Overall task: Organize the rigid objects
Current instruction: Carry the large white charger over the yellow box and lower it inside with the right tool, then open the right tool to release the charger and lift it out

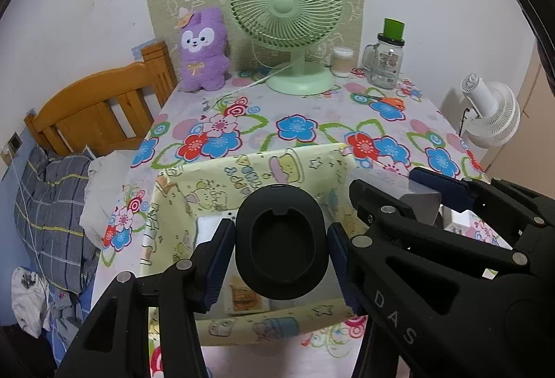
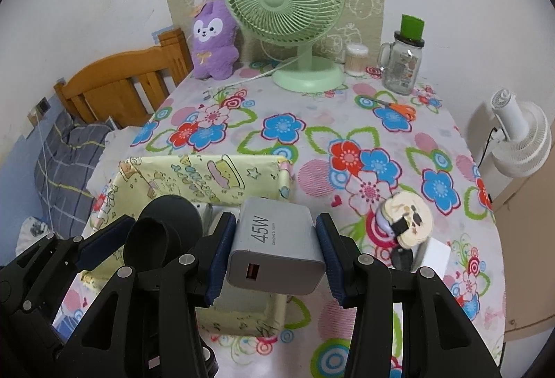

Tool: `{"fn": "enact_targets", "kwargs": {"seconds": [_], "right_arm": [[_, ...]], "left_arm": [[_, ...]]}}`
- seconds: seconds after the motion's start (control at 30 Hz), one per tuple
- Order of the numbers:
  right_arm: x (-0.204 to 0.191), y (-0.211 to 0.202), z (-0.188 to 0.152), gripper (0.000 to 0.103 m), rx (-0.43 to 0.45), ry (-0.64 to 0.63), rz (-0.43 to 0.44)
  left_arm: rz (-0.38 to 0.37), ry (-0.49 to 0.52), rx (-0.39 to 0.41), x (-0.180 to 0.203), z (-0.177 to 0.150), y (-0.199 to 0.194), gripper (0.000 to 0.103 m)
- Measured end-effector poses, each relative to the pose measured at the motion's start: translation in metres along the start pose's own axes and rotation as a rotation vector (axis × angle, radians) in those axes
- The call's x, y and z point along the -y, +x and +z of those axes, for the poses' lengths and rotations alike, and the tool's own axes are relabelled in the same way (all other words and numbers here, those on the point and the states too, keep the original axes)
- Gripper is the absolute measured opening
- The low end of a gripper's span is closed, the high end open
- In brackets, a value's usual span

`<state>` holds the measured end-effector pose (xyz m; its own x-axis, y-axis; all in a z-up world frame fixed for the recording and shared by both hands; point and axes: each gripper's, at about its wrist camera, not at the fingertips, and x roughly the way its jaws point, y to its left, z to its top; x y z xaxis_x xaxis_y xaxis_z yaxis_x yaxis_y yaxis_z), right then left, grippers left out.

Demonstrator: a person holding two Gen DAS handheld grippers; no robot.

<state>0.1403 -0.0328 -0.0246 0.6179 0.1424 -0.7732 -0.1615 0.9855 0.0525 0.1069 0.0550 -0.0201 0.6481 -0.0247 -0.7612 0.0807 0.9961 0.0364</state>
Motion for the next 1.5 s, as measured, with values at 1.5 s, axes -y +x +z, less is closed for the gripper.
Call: {"fn": "enact_targets", "kwargs": {"seconds": [1.5], "right_arm": [[-0.040,0.048,0.013,0.071,-0.063,-0.081,-0.013]], "left_arm": [[-0.024,-0.070,-0.064,-0.050,-0.001,0.049,0.088]]}}
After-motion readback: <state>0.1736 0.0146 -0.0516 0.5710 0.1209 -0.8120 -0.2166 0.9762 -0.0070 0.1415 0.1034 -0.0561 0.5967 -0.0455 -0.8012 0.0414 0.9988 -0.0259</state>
